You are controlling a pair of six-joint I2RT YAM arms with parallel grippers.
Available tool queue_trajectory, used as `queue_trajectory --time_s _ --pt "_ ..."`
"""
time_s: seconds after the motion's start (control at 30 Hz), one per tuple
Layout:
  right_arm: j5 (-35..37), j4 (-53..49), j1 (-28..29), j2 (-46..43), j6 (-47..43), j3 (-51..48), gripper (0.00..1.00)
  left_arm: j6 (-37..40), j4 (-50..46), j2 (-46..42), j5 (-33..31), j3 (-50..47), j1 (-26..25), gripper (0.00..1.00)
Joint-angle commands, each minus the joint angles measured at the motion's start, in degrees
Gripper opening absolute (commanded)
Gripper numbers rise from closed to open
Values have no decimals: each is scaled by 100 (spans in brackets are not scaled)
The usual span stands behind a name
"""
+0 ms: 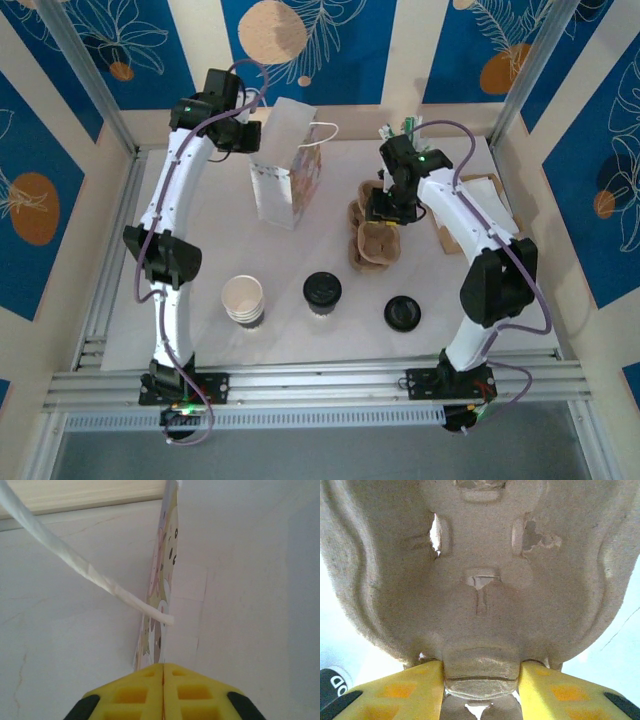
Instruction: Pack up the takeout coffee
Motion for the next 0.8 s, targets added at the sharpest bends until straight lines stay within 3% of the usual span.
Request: queue_trajectory --time_s 0.0,0.33,0.77 --pt "-216 -107 -34 -414 -14 -118 44 -208 44 -409 264 -411 31 5" --pt "-393 -221 -35 -1013 62 -247 44 -877 682 -1782 298 -2411 -145 2" --pt "-507 -450 -29 -1719 58 -291 44 -1726 1089 -3317 291 -4103 -509 0"
